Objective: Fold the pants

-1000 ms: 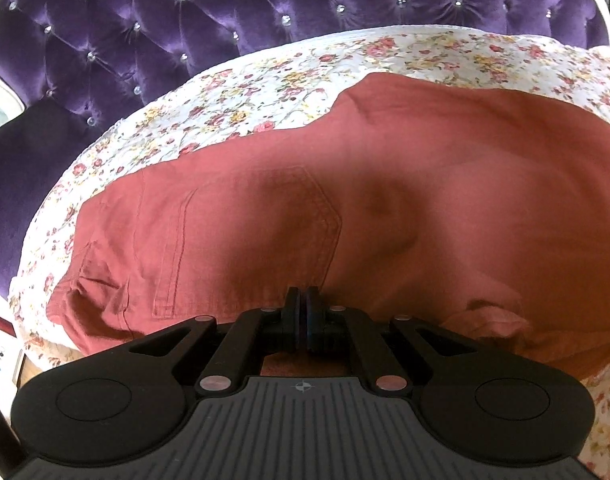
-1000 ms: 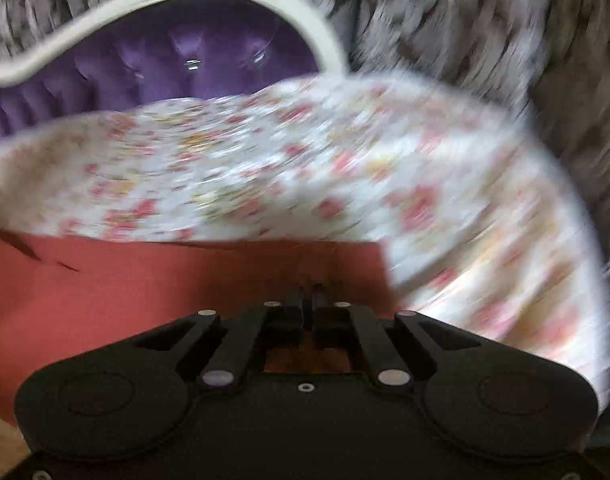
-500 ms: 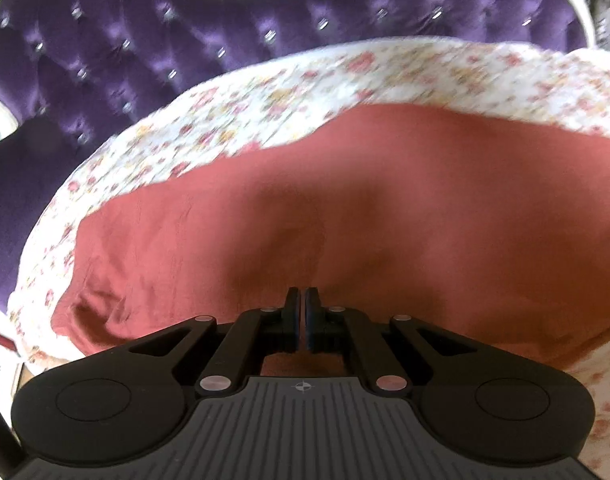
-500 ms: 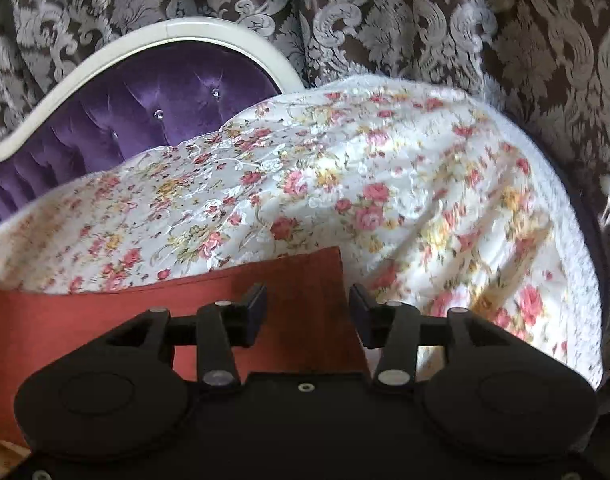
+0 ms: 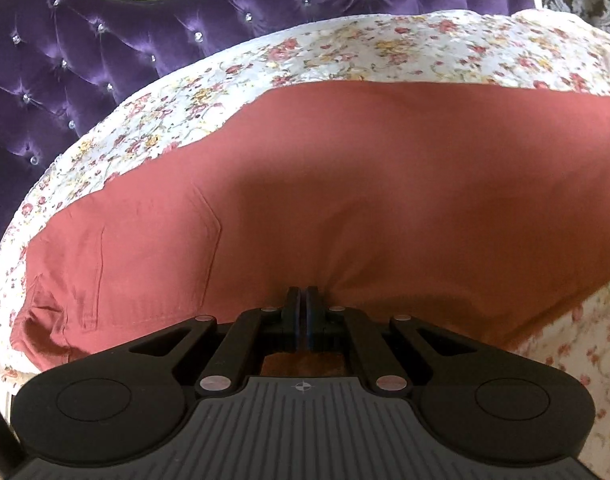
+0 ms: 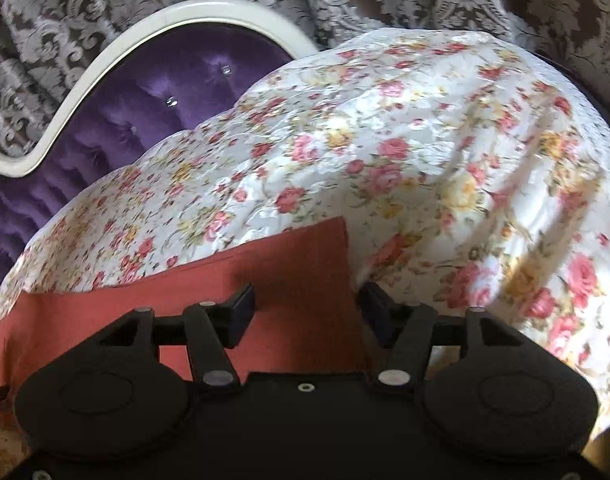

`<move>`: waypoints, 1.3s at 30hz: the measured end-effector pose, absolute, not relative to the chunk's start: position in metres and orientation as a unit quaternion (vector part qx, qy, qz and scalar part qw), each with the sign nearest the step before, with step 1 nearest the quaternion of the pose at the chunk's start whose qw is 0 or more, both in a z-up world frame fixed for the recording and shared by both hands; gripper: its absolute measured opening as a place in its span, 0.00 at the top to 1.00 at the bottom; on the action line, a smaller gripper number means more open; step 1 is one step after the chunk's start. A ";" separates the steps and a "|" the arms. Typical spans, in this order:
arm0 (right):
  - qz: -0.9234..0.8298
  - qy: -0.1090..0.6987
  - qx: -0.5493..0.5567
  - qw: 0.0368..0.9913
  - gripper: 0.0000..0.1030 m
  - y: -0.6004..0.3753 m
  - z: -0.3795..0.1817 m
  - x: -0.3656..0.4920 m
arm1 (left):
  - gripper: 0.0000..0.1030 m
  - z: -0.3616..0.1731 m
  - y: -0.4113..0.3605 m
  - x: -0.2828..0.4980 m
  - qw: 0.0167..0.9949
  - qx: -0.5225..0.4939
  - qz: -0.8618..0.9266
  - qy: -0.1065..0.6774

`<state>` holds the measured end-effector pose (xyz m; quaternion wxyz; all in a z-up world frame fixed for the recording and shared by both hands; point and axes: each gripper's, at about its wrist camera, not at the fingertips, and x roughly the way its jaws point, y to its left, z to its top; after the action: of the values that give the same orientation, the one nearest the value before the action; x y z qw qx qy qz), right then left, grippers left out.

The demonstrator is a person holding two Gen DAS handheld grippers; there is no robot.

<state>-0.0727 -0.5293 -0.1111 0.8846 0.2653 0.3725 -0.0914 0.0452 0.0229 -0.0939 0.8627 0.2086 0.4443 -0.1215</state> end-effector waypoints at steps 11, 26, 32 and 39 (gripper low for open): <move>-0.119 0.374 0.141 0.909 0.90 -0.489 -0.081 -0.067 | 0.96 -0.092 0.028 0.039 0.865 0.191 -0.111 0.451; -0.166 0.342 0.143 0.914 0.60 -0.476 -0.051 -0.070 | 0.97 -0.069 0.066 0.037 0.872 0.142 -0.097 0.459; -0.083 0.339 0.136 0.927 0.60 -0.423 -0.038 -0.054 | 0.96 -0.066 0.095 0.059 0.881 0.093 -0.055 0.461; 0.047 0.362 0.118 0.923 0.60 -0.328 -0.049 -0.025 | 0.96 -0.094 0.089 0.047 0.868 0.130 -0.080 0.472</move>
<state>-0.0246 -0.3285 -0.0491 0.9234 0.1185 0.3620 0.0474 0.0469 0.0892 -0.0943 0.8680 0.1305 0.4723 -0.0804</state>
